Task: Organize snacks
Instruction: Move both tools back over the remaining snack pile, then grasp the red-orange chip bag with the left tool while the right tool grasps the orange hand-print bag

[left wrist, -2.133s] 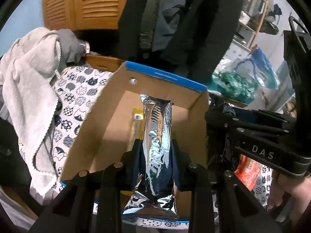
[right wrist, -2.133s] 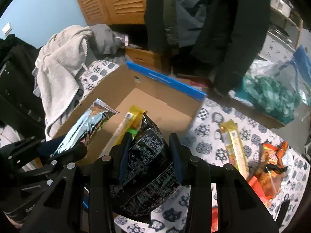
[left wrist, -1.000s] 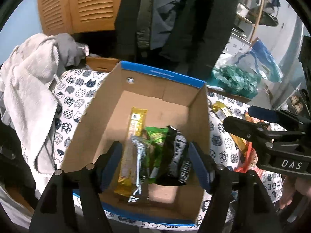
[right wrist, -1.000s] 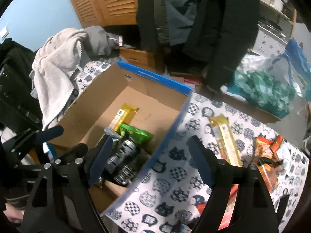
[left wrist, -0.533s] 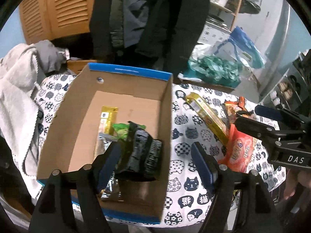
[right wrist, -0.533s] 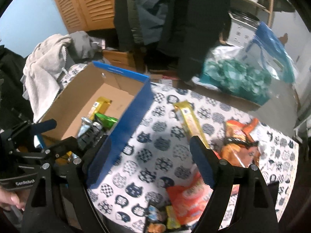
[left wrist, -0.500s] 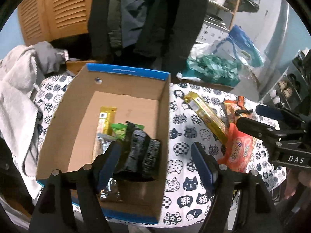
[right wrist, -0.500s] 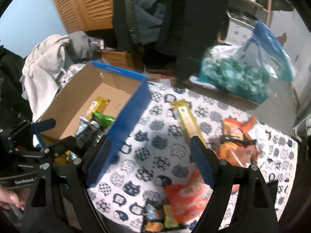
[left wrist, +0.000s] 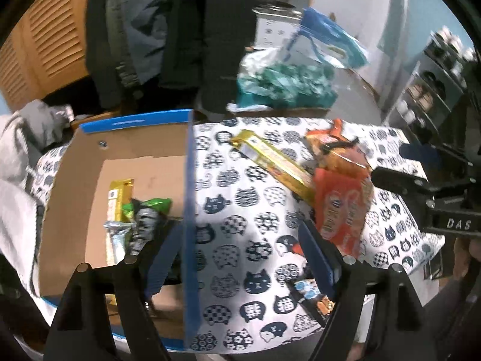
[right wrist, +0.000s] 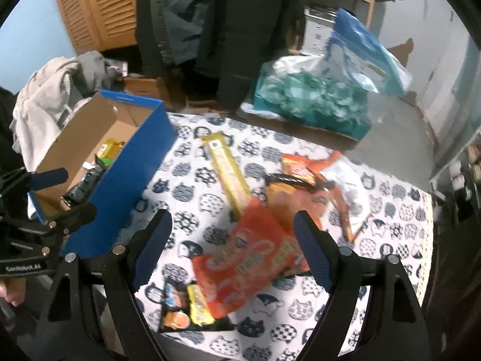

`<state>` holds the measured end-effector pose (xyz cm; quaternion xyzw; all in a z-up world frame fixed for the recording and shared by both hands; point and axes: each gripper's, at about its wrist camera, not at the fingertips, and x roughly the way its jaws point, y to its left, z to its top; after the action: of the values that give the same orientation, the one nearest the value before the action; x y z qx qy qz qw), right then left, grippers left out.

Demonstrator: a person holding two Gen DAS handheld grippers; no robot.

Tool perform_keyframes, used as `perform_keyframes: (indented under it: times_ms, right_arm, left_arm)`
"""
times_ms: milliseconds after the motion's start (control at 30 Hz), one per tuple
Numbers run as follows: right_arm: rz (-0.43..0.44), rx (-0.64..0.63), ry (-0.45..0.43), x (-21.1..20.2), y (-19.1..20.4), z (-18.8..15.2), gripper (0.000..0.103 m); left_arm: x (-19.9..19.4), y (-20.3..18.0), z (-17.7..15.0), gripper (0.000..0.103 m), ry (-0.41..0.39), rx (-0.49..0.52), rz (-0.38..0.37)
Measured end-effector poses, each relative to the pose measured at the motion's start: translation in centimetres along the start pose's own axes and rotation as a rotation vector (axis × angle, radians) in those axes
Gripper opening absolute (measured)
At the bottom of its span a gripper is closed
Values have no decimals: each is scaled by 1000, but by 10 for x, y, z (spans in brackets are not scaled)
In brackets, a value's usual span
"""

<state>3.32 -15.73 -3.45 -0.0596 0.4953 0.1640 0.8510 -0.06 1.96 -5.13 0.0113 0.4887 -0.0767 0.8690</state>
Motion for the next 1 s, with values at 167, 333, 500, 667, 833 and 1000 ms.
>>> perform_keyframes:
  times_ms: [167, 333, 500, 667, 833, 1000]
  right_arm:
    - [-18, 34, 16, 0, -25, -15, 82]
    - [-29, 72, 39, 4, -46, -31, 82]
    - [-41, 103, 55, 7, -64, -41, 82]
    - [-49, 137, 78, 13, -83, -52, 82]
    - [-60, 163, 103, 20, -98, -62, 82]
    - [-68, 184, 122, 26, -111, -70, 82]
  left_arm:
    - [10, -31, -1, 81, 28, 66, -40]
    - [21, -54, -1, 82, 60, 99, -79]
    - [37, -73, -3, 82, 97, 109, -128]
    - [58, -91, -5, 83, 148, 124, -172]
    - [76, -109, -7, 83, 179, 151, -202]
    - [94, -126, -8, 83, 211, 178, -203]
